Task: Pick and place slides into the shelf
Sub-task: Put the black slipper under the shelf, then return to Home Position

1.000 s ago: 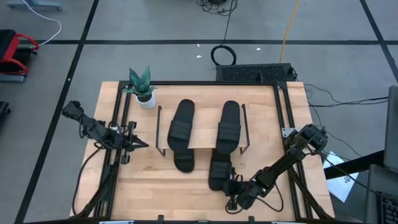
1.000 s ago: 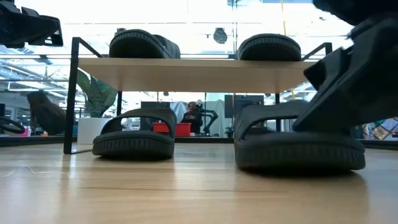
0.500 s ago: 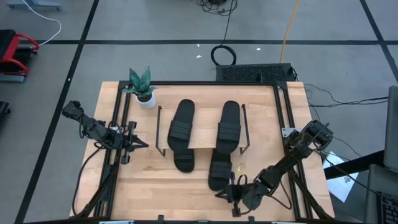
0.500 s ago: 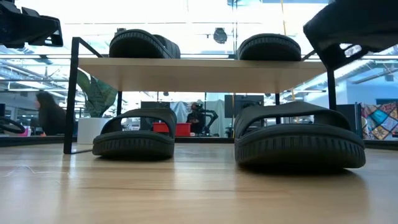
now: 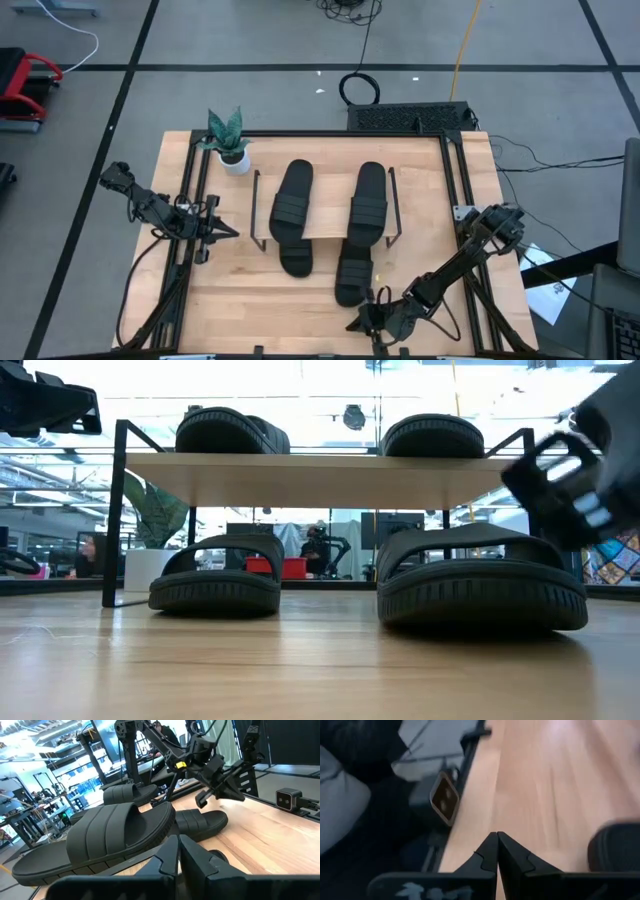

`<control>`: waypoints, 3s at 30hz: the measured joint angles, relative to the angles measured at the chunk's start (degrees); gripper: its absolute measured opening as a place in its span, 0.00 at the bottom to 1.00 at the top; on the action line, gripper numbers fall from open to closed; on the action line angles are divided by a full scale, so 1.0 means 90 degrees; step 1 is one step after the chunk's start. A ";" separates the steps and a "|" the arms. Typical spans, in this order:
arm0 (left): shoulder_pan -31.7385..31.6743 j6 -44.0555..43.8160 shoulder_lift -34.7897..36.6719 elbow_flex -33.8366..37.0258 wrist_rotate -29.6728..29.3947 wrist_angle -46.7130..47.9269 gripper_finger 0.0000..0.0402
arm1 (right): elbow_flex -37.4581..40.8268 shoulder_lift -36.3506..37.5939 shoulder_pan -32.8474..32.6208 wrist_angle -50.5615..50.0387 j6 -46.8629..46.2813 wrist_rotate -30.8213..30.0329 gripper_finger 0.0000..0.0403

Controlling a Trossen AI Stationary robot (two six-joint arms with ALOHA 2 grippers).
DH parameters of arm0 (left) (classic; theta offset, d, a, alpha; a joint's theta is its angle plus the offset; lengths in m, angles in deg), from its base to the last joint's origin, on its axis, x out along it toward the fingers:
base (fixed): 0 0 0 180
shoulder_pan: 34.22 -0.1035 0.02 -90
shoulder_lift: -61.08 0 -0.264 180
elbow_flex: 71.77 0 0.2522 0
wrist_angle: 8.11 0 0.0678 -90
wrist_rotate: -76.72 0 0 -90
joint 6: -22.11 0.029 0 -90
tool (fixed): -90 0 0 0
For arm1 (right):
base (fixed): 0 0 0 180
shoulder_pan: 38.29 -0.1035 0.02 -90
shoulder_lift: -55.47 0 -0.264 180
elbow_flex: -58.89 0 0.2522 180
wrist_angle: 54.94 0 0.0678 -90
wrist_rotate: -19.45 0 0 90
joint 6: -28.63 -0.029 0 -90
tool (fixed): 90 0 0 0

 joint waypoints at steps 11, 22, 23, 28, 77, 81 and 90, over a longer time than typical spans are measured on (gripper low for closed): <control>0.0000 0.0000 0.0000 0.0000 0.0002 -0.0004 0.01 | -0.0005 -0.0177 0.0075 -0.1092 -0.0842 -0.0642 0.00; 0.0000 0.0000 0.0000 0.0000 0.0002 -0.0012 0.05 | -0.0002 -0.0181 0.0397 -0.1073 -0.0383 -0.0586 0.00; 0.0000 0.0000 -0.0001 0.0000 0.0000 -0.0012 0.05 | -0.0002 -0.0181 0.0465 -0.1038 -0.0314 -0.0522 0.00; 0.0000 -0.0002 0.0000 0.0000 0.0002 -0.0002 0.01 | -0.0002 -0.0178 0.0787 -0.0943 -0.0070 0.0035 0.00; 0.0000 -0.0044 -0.0002 0.0000 0.0005 -0.0014 0.06 | 0.0006 0.1371 0.0545 -0.2596 0.0539 -0.1459 0.00; 0.0000 -0.0045 -0.0002 0.0000 0.0005 -0.0011 0.06 | 0.0002 0.1888 0.0248 -0.3266 0.0331 -0.1896 0.00; 0.0000 -0.0206 -0.0001 0.0000 0.0004 0.0008 0.06 | 0.0002 0.1890 -0.0044 -0.4410 -0.0568 -0.2201 0.00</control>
